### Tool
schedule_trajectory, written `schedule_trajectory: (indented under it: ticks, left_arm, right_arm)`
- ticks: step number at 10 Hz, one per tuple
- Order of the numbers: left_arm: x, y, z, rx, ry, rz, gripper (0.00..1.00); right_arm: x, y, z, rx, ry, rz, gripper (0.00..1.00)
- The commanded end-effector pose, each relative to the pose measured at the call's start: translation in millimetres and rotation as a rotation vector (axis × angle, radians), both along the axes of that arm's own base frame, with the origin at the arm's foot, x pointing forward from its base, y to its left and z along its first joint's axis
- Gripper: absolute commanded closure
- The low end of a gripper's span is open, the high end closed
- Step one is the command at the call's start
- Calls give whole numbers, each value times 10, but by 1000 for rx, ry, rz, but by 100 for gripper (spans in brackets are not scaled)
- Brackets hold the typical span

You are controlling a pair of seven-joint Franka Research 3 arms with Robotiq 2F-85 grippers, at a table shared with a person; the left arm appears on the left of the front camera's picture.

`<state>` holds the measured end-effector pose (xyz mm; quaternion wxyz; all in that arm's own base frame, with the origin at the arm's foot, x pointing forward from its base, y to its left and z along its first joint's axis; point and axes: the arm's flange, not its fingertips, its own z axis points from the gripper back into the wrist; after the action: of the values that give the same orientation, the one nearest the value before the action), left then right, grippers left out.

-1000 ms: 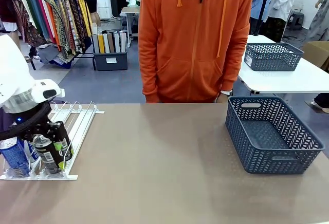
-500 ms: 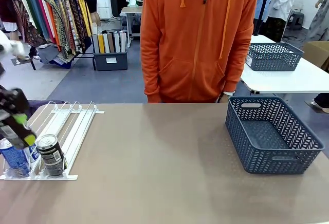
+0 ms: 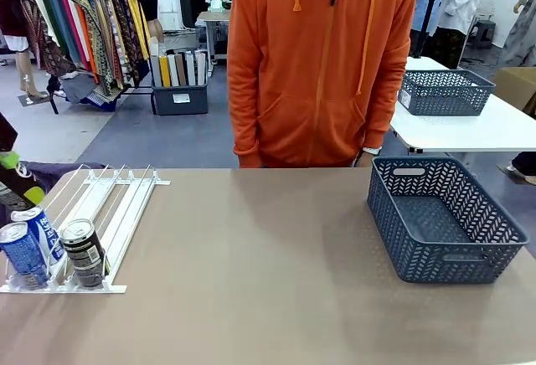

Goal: Retrieve and store the cans from the dispenser.
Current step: Pick up one can from the Automatic Can Dispenser and place it in the middle of the table.

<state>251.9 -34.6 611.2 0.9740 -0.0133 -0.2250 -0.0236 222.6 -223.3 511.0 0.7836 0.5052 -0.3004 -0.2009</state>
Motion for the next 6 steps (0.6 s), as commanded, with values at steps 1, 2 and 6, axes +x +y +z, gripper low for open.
schedule_trajectory:
  ticks: [1, 2, 6]
  left_arm:
    - [-29, -67, 26, 17, 6, -22, 100]
    - [-29, -67, 26, 17, 6, -22, 100]
    - [328, -555, 93, -63, 72, 24, 100]
  right_arm:
    - [17, -10, 12, 7, -42, 1, 0]
    - [17, -10, 12, 7, -42, 1, 0]
    - [17, -10, 12, 7, -42, 1, 0]
